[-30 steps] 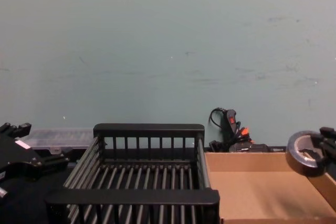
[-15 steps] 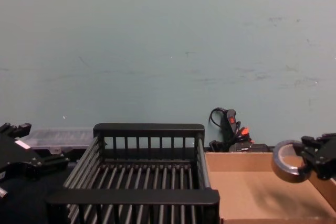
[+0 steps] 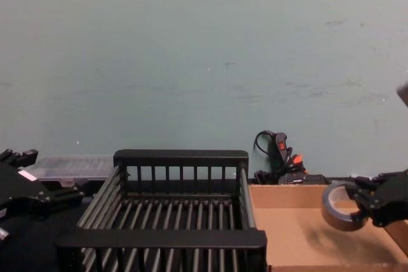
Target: Pick up the white tape and place it into the black box , Pick up the silver tape and place it into the brown box.
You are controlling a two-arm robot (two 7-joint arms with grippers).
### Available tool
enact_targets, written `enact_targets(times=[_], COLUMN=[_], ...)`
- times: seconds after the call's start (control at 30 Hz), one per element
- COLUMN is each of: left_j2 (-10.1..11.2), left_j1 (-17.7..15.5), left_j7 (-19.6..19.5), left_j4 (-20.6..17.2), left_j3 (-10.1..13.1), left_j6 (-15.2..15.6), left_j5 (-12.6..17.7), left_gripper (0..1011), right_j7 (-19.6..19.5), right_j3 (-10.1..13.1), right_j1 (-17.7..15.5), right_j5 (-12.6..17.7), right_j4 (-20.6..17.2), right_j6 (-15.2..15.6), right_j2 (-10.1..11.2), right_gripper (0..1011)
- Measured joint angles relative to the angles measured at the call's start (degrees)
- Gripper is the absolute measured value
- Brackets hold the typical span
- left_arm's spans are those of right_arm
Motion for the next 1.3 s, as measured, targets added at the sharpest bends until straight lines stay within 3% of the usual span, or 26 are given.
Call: enact_targets(times=[0.57,0.8,0.9,0.97,1.3], left_j2=[0.0,0.0,0.0,0.0,0.0], left_j1=[0.0,0.0,0.0,0.0,0.0], left_j7=[0.0,0.0,0.0,0.0,0.0], left_j4=[0.0,0.0,0.0,0.0,0.0], left_j3=[0.0,0.0,0.0,0.0,0.0], left_j6=[0.0,0.0,0.0,0.0,0.0], left_j5=[0.0,0.0,0.0,0.0,0.0], left_gripper=[1002,1001,1001,1001,1002], right_j7=[-0.1,-0.1,-0.1,-0.1,-0.1], right_j3=[0.0,0.0,0.0,0.0,0.0], right_j1=[0.1,0.1,0.1,0.1,0.1], right_j5=[-0.3,-0.3,-0.2,-0.2,-0.2], right_j4=[0.5,0.5,0.4,0.4,0.4], right_j6=[0.3,0.3,0.3,0.3,0.3], right_j2=[-0.3,-0.2,-0.2,-0.2,-0.2], right_gripper=[156,403,436,544,853])
